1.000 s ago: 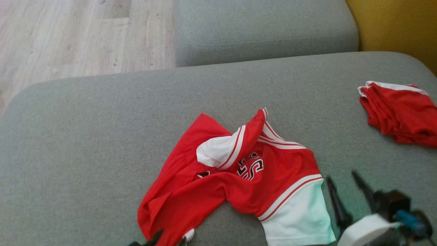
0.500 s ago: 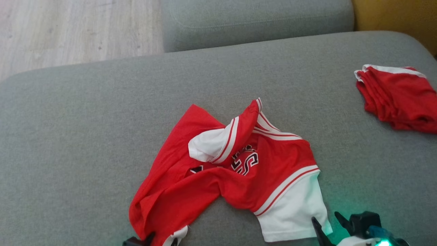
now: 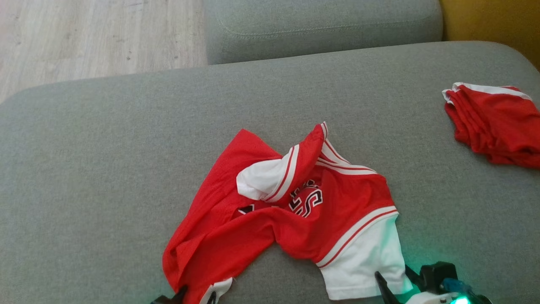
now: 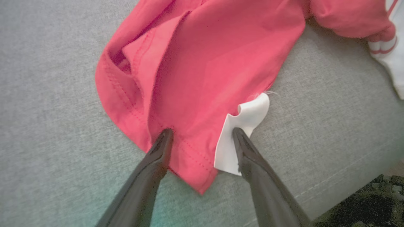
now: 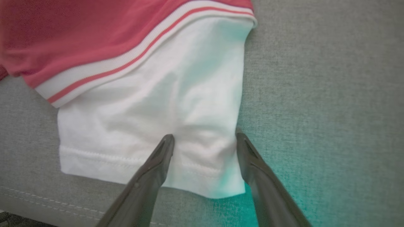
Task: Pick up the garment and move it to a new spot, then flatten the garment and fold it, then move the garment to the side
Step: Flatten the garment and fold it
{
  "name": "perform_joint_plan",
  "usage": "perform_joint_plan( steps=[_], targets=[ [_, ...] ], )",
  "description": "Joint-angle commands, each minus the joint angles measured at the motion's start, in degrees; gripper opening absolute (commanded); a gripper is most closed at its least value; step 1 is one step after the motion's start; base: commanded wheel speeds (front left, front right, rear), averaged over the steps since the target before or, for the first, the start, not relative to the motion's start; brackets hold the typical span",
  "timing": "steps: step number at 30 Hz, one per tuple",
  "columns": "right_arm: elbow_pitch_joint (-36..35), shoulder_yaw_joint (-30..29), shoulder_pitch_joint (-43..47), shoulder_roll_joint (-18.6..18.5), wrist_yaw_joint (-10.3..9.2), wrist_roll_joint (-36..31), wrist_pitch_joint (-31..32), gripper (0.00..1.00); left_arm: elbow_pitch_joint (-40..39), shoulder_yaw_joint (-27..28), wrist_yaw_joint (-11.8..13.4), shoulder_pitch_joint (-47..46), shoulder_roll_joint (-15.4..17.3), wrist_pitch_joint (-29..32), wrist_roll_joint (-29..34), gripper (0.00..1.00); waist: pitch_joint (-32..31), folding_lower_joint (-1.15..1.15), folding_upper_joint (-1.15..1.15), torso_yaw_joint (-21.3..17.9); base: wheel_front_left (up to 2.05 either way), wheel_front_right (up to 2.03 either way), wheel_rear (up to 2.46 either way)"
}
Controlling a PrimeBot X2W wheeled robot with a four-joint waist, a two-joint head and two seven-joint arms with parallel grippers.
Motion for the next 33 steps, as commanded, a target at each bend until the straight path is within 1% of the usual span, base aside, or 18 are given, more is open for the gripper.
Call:
perform_joint_plan(
  steps=[1, 6, 12, 15, 20, 21, 22, 23, 24, 25, 26, 30, 33],
  targets=[
    [-0.3, 2.0, -2.3, -0.5, -0.04, 0.3, -0.5, 1.0, 0.4, 2.2, 0.8, -1.8, 0.5, -0.3, 0.1, 1.0, -0.3, 0.0, 0.0, 0.2, 0.0, 0.0, 0.0],
    [1.5, 3.3, -3.8, -0.4, -0.04, 1.0, -1.2, 1.0, 1.9, 1.9, 0.9, -1.9, 0.3, -0.3, -0.2, 1.0, -0.4, 0.0, 0.0, 0.2, 0.0, 0.0, 0.0],
    [3.1, 4.4, -5.4, -0.6, -0.04, 1.6, -1.8, 1.0, 3.1, 0.1, -1.8, -1.8, 0.1, 2.3, -1.7, 1.0, -0.2, 0.0, 0.0, 0.2, 0.0, 0.0, 0.0],
    [3.6, 5.0, -5.9, -0.8, -0.04, 1.8, -1.9, 1.0, 3.5, -0.6, -2.7, -1.8, 0.2, 3.5, -2.2, 1.0, -0.1, 0.0, 0.0, 0.2, 0.0, 0.0, 0.0],
    [4.7, 5.8, -6.9, -0.8, -0.04, 2.4, -1.7, 1.0, 4.1, -1.3, -3.2, -1.8, 0.6, 5.4, -2.8, 1.0, 0.1, 0.0, 0.0, 0.0, 0.0, 0.0, 0.0],
    [5.2, 6.0, -7.2, -0.7, -0.04, 2.8, -1.5, 1.0, 4.3, -1.4, -3.3, -1.8, 0.6, 5.7, -2.9, 0.89, 0.1, 0.0, 0.0, 0.0, 0.0, 0.0, 0.0],
    [5.7, 6.4, -7.5, -0.5, -0.04, 3.4, -1.3, 1.0, 4.7, -1.5, -3.4, -1.9, 0.6, 6.0, -3.0, 0.75, 0.0, 0.0, 0.0, -0.1, 0.0, 0.0, 0.0],
    [6.1, 6.7, -7.8, -0.4, -0.04, 4.1, -1.3, 0.83, 5.2, -1.8, -3.6, -1.9, 0.6, 6.4, -3.2, 0.41, 0.0, 0.0, 0.0, -0.1, 0.0, 0.0, 0.0],
    [6.1, 6.7, -7.8, -0.4, -0.04, 4.1, -1.3, 0.83, 5.2, -1.8, -3.6, -1.9, 0.6, 6.4, -3.2, 0.41, 0.0, 0.0, 0.0, -0.1, 0.0, 0.0, 0.0],
    [6.4, 7.0, -8.2, -0.3, -0.04, 4.7, -1.5, 0.38, 5.6, -2.1, -3.8, -2.1, 0.6, 6.8, -3.3, 0.14, 0.0, 0.0, 0.0, -0.1, 0.0, 0.0, 0.0],
    [6.6, 7.0, -9.0, -0.2, -0.04, 5.9, -2.3, 0.0, 6.2, -2.6, -4.3, -2.4, 0.6, 7.1, -3.6, 0.0, 0.0, 0.0, 0.0, 0.0, 0.0, 0.0, 0.0],
    [5.4, 6.7, -10.1, 0.1, -0.04, 9.4, -4.0, 0.0, 7.2, -3.2, -4.9, -2.6, 0.5, 7.2, -4.5, 0.0, -0.1, 0.0, 0.0, -0.1, 0.0, 0.0, 0.0],
    [2.4, 6.2, -10.5, 0.1, -0.04, 13.3, -4.9, 0.0, 7.0, -2.6, -5.0, -2.5, 0.5, 6.6, -5.6, 0.0, -0.5, 0.0, 0.0, -0.1, 0.0, 0.0, 0.0]
  ],
)
